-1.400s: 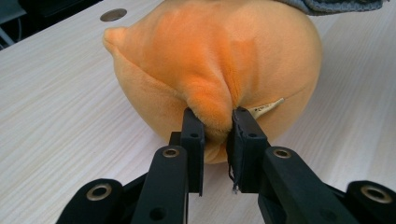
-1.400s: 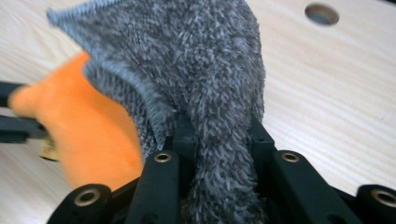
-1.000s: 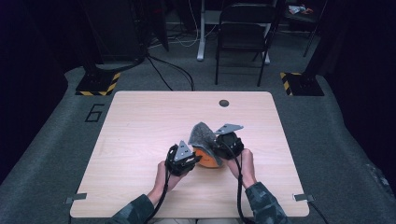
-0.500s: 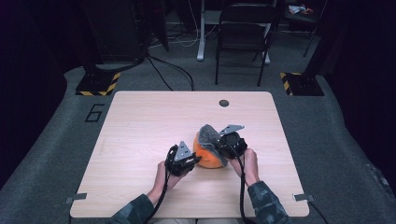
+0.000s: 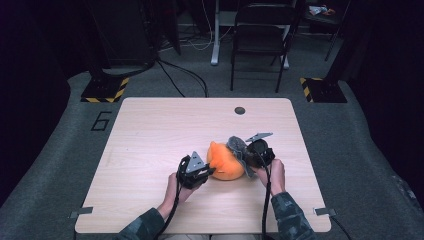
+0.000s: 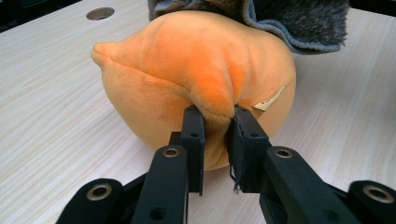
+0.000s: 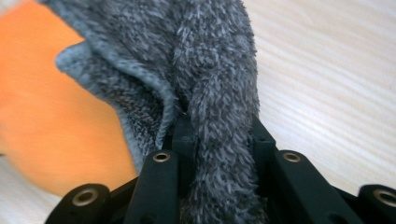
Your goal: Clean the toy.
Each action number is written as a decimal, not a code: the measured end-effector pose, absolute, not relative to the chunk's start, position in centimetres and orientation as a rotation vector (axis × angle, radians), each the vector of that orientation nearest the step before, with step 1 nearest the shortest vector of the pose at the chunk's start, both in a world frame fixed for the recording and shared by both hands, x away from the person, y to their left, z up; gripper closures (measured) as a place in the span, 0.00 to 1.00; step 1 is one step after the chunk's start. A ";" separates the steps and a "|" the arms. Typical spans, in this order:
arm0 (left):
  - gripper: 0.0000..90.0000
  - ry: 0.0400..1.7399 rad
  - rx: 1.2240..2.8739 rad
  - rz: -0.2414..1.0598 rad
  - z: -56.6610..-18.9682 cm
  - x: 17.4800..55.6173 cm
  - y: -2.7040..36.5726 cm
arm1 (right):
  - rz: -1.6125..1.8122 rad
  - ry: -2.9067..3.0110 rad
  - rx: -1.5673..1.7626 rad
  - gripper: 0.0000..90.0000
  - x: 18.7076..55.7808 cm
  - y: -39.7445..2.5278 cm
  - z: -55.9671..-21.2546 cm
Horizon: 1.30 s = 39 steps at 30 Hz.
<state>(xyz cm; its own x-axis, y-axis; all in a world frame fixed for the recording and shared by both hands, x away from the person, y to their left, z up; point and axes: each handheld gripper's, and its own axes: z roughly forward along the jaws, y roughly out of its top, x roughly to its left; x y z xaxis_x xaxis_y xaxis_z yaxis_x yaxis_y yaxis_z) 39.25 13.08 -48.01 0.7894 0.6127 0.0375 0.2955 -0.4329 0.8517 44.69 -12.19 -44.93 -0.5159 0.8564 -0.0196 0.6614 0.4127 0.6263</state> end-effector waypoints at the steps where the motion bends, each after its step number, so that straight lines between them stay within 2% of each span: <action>1: 0.85 0.673 2.040 0.428 -48.0 39.3 13.1 | 0.798 2.338 1.312 0.79 44.8 -12.4 -45.2; 12: 0.85 0.677 2.039 0.412 -48.1 39.4 13.5 | 0.624 2.341 1.444 0.79 46.1 -14.2 -47.5; 20: 0.85 0.669 2.036 0.412 -48.1 39.3 13.4 | 0.836 2.246 1.327 0.80 44.5 -14.0 -42.7; 28: 0.85 0.654 2.038 0.418 -48.0 39.1 13.2 | 1.098 2.278 1.170 0.80 42.2 -11.0 -39.6; 31: 0.85 0.641 2.038 0.419 -48.1 39.0 13.0 | 1.093 2.325 1.109 0.80 41.7 -9.3 -39.8; 34: 0.85 0.632 2.052 0.420 -48.1 39.0 12.9 | 0.986 2.376 1.088 0.79 41.9 -8.0 -41.5; 39: 0.85 0.637 2.048 0.410 -48.2 39.1 13.0 | 0.934 2.377 1.079 0.79 42.2 -7.9 -42.3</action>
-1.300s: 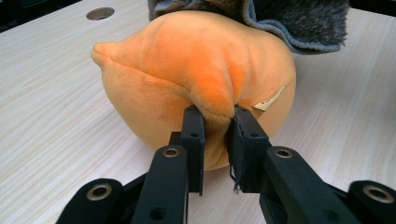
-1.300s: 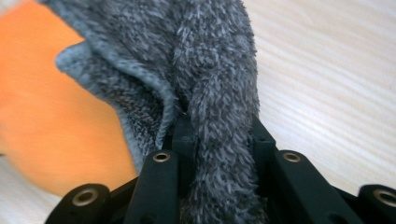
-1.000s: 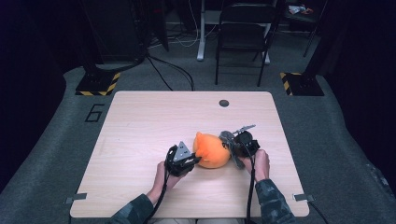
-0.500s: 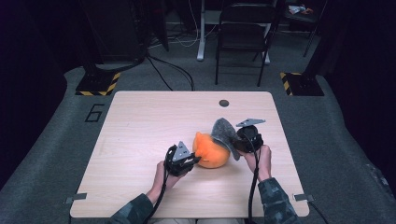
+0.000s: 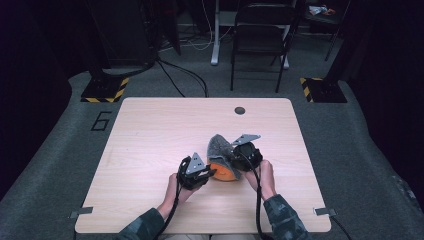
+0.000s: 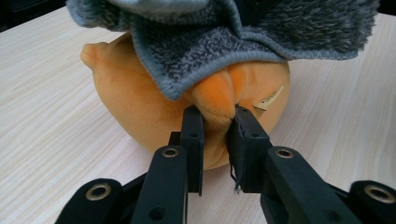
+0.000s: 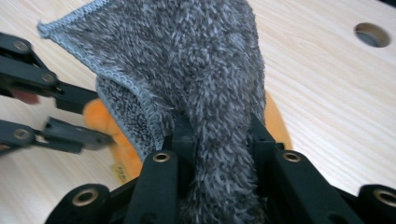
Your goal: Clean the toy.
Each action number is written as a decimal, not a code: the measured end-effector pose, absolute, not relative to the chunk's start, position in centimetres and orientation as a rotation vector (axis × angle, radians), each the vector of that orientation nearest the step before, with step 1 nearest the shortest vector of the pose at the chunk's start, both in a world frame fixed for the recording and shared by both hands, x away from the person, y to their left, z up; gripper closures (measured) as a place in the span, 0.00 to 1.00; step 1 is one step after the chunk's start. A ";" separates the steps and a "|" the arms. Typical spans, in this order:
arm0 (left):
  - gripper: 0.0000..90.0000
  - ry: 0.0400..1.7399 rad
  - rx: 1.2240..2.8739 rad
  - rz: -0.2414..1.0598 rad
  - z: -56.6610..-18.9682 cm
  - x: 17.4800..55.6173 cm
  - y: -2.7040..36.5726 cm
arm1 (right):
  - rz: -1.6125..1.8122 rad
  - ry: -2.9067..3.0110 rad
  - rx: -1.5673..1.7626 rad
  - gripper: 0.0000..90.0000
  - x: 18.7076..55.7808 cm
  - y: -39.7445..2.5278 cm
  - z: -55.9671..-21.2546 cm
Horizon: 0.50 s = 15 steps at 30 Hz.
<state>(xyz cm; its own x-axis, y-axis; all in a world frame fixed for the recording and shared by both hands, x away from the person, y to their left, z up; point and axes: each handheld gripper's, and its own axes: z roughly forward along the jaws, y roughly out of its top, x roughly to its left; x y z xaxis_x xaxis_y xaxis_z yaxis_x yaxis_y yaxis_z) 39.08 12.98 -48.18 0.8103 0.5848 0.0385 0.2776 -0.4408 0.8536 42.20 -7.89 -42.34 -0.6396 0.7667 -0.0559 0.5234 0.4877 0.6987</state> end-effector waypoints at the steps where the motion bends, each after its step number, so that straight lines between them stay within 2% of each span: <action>1: 0.85 0.637 2.047 0.409 -48.2 39.1 13.0 | 0.934 2.378 1.082 0.79 42.2 -7.9 -42.4; 15: 0.85 0.640 2.047 0.408 -48.2 39.1 13.1 | 0.883 2.363 1.181 0.79 43.5 -10.4 -43.3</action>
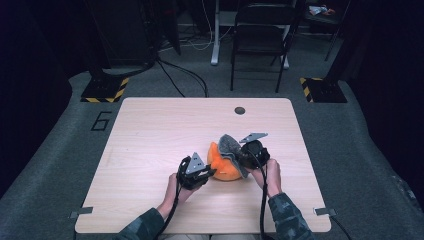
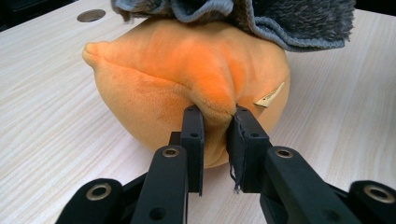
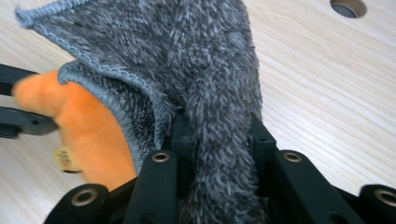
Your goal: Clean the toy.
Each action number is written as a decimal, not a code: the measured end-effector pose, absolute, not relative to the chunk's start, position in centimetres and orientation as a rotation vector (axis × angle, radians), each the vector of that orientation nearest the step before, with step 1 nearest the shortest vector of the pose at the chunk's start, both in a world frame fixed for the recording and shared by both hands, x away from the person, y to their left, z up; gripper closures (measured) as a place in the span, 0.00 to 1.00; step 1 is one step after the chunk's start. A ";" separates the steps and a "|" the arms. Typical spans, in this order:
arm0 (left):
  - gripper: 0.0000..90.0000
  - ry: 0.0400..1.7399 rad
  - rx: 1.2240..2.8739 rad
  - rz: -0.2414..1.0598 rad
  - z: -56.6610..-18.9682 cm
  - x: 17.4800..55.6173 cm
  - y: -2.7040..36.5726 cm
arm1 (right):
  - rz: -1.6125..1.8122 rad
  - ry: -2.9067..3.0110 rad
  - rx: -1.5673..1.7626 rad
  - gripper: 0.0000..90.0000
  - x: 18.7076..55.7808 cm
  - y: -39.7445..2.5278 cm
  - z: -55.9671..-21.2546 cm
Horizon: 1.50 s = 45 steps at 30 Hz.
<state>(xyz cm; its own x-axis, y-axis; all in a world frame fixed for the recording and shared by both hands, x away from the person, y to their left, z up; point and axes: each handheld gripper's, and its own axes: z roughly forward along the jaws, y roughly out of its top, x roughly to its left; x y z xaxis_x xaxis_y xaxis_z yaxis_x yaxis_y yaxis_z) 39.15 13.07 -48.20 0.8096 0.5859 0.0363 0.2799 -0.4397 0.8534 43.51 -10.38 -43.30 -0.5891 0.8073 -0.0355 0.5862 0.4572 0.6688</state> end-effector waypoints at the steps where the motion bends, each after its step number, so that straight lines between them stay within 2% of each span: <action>1: 0.85 0.640 2.047 0.408 -48.2 39.1 13.1 | 0.884 2.361 1.192 0.79 43.6 -10.5 -43.4; 17: 0.85 0.633 2.043 0.414 -48.2 39.1 13.0 | 0.793 2.344 1.351 0.79 45.2 -13.3 -45.7; 26: 0.85 0.641 2.046 0.412 -48.2 39.2 13.3 | 0.605 2.342 1.413 0.80 46.1 -14.2 -47.5; 38: 0.85 0.638 2.048 0.413 -48.2 39.2 13.3 | 0.957 2.244 1.278 0.80 43.4 -13.4 -40.8; 45: 0.85 0.640 2.045 0.412 -48.2 39.2 13.3 | 0.954 2.366 1.166 0.80 42.5 -10.3 -40.6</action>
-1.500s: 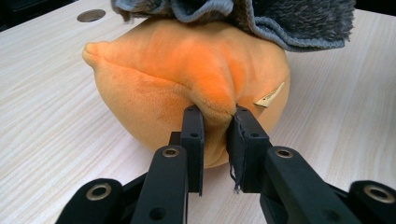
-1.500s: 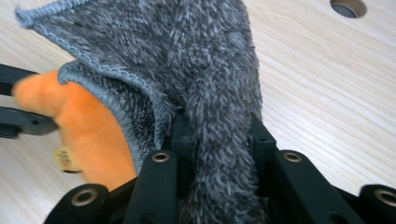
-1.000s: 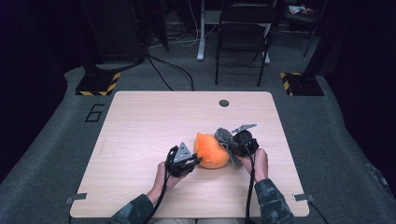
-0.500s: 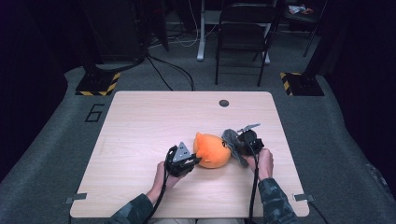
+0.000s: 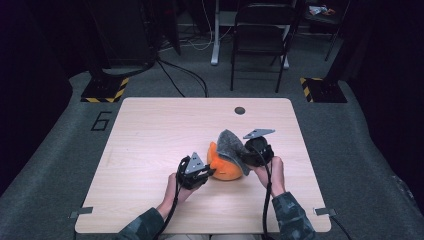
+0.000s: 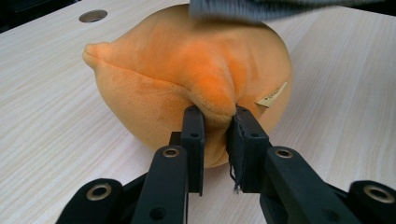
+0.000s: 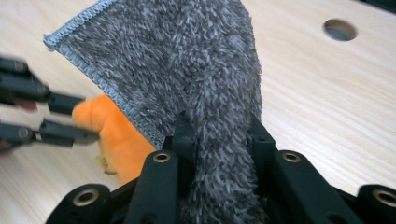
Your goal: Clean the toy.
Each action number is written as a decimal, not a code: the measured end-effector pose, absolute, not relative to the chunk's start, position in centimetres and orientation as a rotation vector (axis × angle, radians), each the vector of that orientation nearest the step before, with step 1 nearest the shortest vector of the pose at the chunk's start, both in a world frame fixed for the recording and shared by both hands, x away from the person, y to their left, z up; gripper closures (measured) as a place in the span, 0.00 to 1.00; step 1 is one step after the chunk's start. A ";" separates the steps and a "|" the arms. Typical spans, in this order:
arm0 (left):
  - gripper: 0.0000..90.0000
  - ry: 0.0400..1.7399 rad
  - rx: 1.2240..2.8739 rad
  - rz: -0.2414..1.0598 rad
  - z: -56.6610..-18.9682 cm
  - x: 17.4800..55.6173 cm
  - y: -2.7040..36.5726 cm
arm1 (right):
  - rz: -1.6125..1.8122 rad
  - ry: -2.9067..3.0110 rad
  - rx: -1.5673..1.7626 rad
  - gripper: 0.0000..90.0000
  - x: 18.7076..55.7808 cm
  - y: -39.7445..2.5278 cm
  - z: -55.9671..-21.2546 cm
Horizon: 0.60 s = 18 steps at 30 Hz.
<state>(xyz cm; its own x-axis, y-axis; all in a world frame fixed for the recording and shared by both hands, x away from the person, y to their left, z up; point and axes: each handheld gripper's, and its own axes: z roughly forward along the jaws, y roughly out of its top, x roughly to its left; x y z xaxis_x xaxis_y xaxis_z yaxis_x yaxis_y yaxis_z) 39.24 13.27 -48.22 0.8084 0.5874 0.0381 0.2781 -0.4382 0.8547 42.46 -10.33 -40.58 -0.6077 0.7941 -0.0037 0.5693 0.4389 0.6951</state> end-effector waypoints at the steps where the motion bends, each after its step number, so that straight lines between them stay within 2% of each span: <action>1: 0.85 0.642 2.045 0.409 -48.2 39.2 13.3 | 0.918 2.385 1.164 0.79 42.5 -10.0 -41.0; 5: 0.84 0.639 2.043 0.412 -48.3 39.3 13.3 | 0.825 2.407 1.167 0.80 42.9 -9.5 -42.5; 6: 0.81 0.647 2.035 0.409 -48.3 39.3 13.3 | 0.826 2.402 1.165 0.80 42.9 -9.5 -42.5; 10: 0.58 0.657 2.065 0.434 -48.6 39.4 13.2 | 0.825 2.391 1.153 0.80 43.0 -9.5 -42.9; 13: 0.49 0.641 2.098 0.463 -49.1 39.4 12.7 | 0.846 2.383 1.173 0.79 43.2 -9.7 -43.1; 16: 0.46 0.630 2.108 0.503 -49.4 39.3 12.2 | 0.884 2.393 1.159 0.79 43.4 -10.1 -43.4; 18: 0.50 0.631 2.112 0.519 -49.5 39.3 12.0 | 0.900 2.389 1.183 0.79 43.5 -10.1 -43.6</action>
<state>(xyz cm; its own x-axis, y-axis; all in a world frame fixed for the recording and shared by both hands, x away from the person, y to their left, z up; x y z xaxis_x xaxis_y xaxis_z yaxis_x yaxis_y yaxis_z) 39.26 12.04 -49.51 0.7867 0.6020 0.1366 0.2495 -0.5126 0.8216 43.48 -10.10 -43.60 -0.6027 0.7979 -0.0118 0.5916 0.4567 0.6644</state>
